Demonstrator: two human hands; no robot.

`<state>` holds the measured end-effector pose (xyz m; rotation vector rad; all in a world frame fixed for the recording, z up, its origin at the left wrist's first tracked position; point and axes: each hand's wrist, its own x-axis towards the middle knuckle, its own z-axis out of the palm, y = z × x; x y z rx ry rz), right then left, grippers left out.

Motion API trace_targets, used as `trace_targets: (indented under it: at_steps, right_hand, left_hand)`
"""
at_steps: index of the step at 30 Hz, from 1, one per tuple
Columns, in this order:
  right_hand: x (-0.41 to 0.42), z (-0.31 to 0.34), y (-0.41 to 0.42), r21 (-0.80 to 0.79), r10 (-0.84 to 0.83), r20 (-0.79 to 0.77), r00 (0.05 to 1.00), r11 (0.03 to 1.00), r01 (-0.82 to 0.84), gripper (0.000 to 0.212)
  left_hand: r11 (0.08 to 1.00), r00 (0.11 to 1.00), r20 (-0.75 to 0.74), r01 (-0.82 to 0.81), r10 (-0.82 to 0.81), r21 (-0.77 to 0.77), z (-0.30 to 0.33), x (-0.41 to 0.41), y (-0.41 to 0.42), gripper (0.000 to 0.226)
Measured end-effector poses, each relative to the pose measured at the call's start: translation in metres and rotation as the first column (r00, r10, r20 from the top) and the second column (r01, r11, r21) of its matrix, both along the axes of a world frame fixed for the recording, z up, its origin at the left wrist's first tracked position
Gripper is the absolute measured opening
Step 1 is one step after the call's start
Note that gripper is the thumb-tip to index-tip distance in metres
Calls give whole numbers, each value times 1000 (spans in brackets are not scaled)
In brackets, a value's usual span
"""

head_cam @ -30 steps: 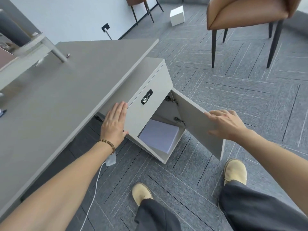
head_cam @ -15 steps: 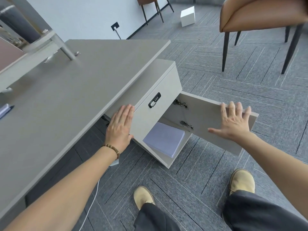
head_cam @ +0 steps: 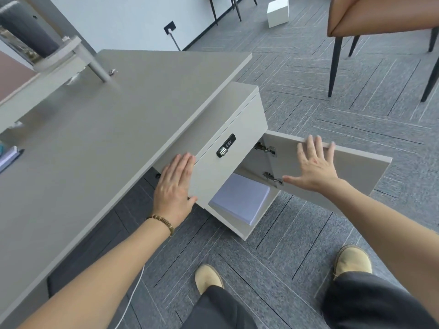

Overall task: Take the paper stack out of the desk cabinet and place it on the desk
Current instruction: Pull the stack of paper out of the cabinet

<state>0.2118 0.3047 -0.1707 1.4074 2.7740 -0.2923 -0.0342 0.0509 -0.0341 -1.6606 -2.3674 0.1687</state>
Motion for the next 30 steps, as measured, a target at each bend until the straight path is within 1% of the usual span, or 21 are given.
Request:
trace_targets:
  at_steps: [3, 4, 6, 8, 10, 11, 12, 14, 16, 18, 21, 24, 27, 30]
  right_hand:
    - [-11, -1, -14, -26, 38, -116, 993, 999, -41, 108]
    - [-15, -1, -19, -52, 28, -162, 986, 998, -37, 104]
    - [-23, -3, -30, -113, 18, -217, 976, 993, -43, 96]
    - [-29, -10, -39, -180, 36, -231, 972, 980, -79, 85]
    - [-34, -24, -47, -229, 55, -222, 973, 968, -107, 74]
    - [-38, -33, -49, -252, 60, -211, 976, 961, -114, 72]
    - [-41, -42, -51, -272, 63, -199, 978, 955, -116, 71]
    - [-49, -64, -53, -305, 76, -168, 983, 944, -125, 71]
    - [-56, -87, -50, -350, 99, -113, 989, 927, -133, 73]
    - [-64, -113, -42, -384, 85, -68, 994, 917, -104, 74]
    - [-79, -151, -25, -431, 57, -13, 998, 900, -57, 75]
    - [-100, -186, -10, -500, 49, 18, 999, 866, -33, 80]
    - [-122, -222, 3, -541, 60, 13, 998, 840, -43, 82]
    - [-139, -256, 14, -552, 88, 22, 996, 832, -62, 82]
  left_hand:
    - [989, 989, 133, -76, 58, 130, 3, 11, 7, 107]
    - [982, 985, 151, -103, 80, 157, 3, 17, 8, 106]
    - [969, 986, 125, -134, 110, 208, -3, 33, 8, 102]
    - [961, 992, 114, -85, 57, 262, -21, 56, 6, 90]
    - [963, 980, 194, -18, -36, 270, -54, 79, 7, 77]
    - [967, 967, 253, -22, -44, 255, -76, 86, 9, 72]
    - [971, 946, 323, -60, -18, 230, -99, 89, 12, 68]
    - [971, 886, 453, -184, 97, 152, -145, 86, 18, 61]
    - [963, 827, 534, -258, 175, 84, -192, 80, 26, 59]
    - [958, 776, 595, -286, 209, 36, -235, 75, 42, 60]
    - [934, 692, 663, -355, 285, -31, -288, 63, 71, 63]
    - [879, 596, 701, -469, 390, -91, -337, 46, 94, 67]
    - [828, 538, 697, -541, 474, -147, -382, 30, 113, 68]
    - [798, 493, 689, -564, 531, -211, -414, 20, 125, 72]
